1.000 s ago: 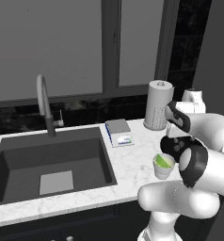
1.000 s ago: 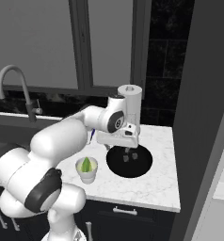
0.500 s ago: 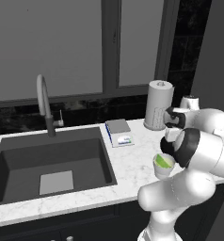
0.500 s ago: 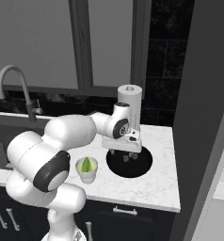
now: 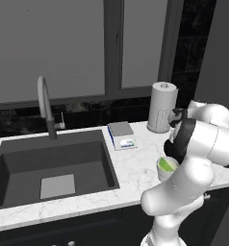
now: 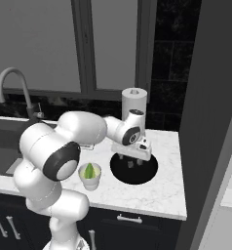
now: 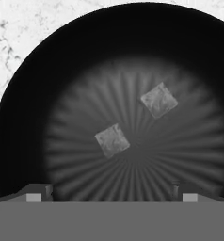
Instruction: Grab a lemon wedge from the fridge and one ice cube from the ice bowl, and put them in the glass of lemonade.
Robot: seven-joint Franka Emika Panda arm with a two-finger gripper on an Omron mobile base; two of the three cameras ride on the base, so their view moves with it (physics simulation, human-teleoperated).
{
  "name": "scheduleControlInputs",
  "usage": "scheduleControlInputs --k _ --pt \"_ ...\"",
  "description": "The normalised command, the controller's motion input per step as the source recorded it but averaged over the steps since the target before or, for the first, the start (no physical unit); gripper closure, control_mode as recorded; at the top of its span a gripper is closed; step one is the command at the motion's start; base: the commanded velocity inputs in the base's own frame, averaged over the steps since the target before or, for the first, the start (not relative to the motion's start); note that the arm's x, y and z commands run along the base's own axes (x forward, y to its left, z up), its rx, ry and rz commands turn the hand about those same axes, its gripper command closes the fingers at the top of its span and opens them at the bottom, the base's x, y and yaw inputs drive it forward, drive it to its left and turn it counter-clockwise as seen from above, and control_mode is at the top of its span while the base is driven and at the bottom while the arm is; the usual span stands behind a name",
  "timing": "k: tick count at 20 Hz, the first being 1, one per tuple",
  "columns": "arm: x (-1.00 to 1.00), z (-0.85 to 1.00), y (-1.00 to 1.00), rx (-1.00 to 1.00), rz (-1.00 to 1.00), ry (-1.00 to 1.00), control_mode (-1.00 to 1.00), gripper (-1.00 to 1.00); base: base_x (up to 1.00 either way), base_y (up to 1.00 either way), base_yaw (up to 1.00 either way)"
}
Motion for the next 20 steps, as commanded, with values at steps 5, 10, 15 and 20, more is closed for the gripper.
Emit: scheduleControlInputs --k 5,10,15,20 --pt "0.27 -0.01 0.00 0.00 -0.06 0.01 -1.00 -1.00 0.00 0.00 0.00" --pt "0.18 -0.27 0.00 0.00 0.00 0.01 -1.00 -1.00 0.00 0.00 0.00" --pt "0.05 -0.48 0.00 0.00 0.00 0.00 -1.00 -1.00 0.00 0.00 0.00" --pt "0.00 -0.31 -0.04 0.00 0.00 0.00 -1.00 -1.00 0.00 0.00 0.00"
